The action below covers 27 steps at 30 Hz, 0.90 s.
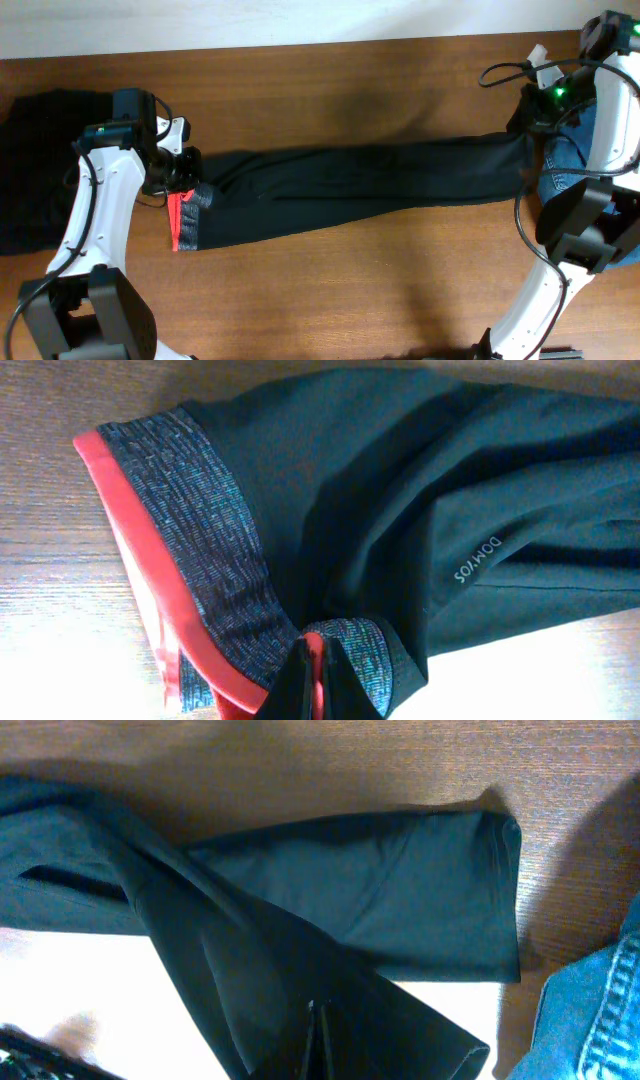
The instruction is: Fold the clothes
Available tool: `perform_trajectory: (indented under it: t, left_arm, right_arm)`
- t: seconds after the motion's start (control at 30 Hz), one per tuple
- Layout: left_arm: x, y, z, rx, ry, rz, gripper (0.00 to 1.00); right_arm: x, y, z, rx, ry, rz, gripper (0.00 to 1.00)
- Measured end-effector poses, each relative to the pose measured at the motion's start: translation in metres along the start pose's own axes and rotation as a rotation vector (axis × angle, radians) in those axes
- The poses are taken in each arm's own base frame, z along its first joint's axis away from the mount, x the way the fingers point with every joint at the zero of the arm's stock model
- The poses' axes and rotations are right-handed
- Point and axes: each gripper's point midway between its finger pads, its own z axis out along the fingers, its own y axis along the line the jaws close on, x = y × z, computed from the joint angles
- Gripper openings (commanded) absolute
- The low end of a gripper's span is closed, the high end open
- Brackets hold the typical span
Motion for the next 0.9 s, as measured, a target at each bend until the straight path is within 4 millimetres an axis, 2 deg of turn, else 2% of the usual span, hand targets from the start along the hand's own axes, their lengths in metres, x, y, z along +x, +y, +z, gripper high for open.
perform_trajectory:
  t: [0.13,0.47,0.6,0.73,0.77,0.83,0.9]
  left_arm:
    - [0.006,0.003,0.007,-0.011,0.015,-0.007,0.0]
    - [0.039,0.029,0.046,-0.108,0.074,-0.042,0.01]
    - [0.04,0.033,0.052,-0.123,0.065,-0.052,0.02]
    - [0.039,0.039,0.051,-0.156,0.061,-0.055,0.07]
    - [0.039,0.04,0.051,-0.164,0.061,-0.054,0.09]
    - [0.041,0.042,0.05,-0.178,0.065,-0.053,0.3]
    - [0.042,0.045,0.05,-0.193,0.07,-0.056,0.38]
  right_arm:
    - [0.001,0.003,-0.007,0.009,-0.014,-0.006,0.04]
    - [0.002,0.002,-0.007,0.011,-0.011,-0.005,0.04]
    - [0.001,0.002,-0.007,0.011,-0.011,-0.006,0.04]
    - [0.001,0.002,-0.007,0.012,-0.013,-0.007,0.04]
    - [0.001,0.002,-0.007,0.012,-0.013,-0.006,0.04]
    - [0.001,0.002,-0.007,0.012,-0.013,-0.007,0.04]
    - [0.001,0.002,-0.007,0.012,-0.013,-0.006,0.04]
